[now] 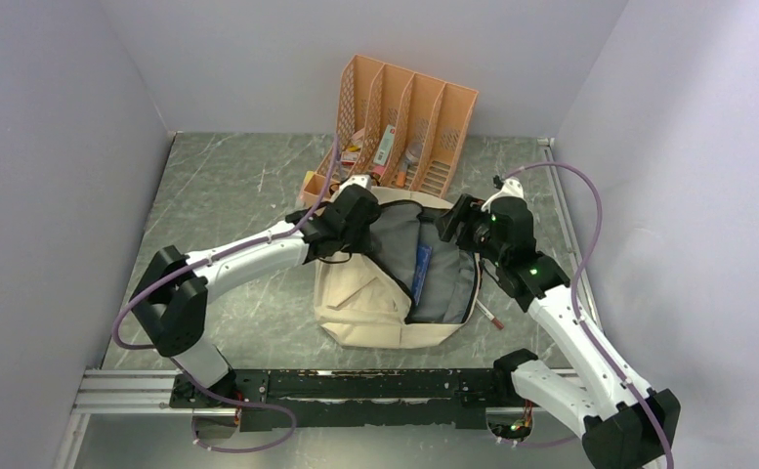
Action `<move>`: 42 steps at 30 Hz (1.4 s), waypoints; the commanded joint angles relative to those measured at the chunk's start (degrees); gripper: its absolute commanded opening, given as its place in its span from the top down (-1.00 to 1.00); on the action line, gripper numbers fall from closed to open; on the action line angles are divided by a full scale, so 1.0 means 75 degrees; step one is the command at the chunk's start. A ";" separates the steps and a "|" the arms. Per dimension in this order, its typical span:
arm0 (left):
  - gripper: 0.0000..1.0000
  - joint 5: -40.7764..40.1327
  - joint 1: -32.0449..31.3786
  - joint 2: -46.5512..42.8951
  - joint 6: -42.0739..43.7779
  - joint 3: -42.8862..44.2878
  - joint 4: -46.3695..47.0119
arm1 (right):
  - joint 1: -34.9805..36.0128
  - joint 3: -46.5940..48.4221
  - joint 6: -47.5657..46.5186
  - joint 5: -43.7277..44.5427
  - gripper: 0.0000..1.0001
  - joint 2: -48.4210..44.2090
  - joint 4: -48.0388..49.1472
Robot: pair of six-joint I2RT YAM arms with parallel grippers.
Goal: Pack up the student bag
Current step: Zip the student bag at the center of the board.
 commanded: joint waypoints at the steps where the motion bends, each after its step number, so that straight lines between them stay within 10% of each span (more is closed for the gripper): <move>1: 0.90 0.0663 0.0013 -0.0364 0.0604 0.0595 0.0611 | -0.0015 0.0213 0.0115 0.0616 -0.43 -0.0528 -0.0084; 16: 0.89 0.1644 -0.2168 0.0806 0.2029 0.2563 0.1496 | -0.0009 0.0249 0.0158 0.2807 -0.41 -0.2686 -0.0119; 30: -0.33 0.1818 -0.2546 0.1761 0.2271 0.3137 0.1526 | -0.0013 0.0377 0.0008 0.3307 -0.41 -0.2990 -0.0518; 42: -0.70 0.0896 -0.0472 -0.1104 0.1992 0.0065 0.1203 | -0.0015 0.0509 -0.0259 0.2394 -0.43 -0.1901 -0.0650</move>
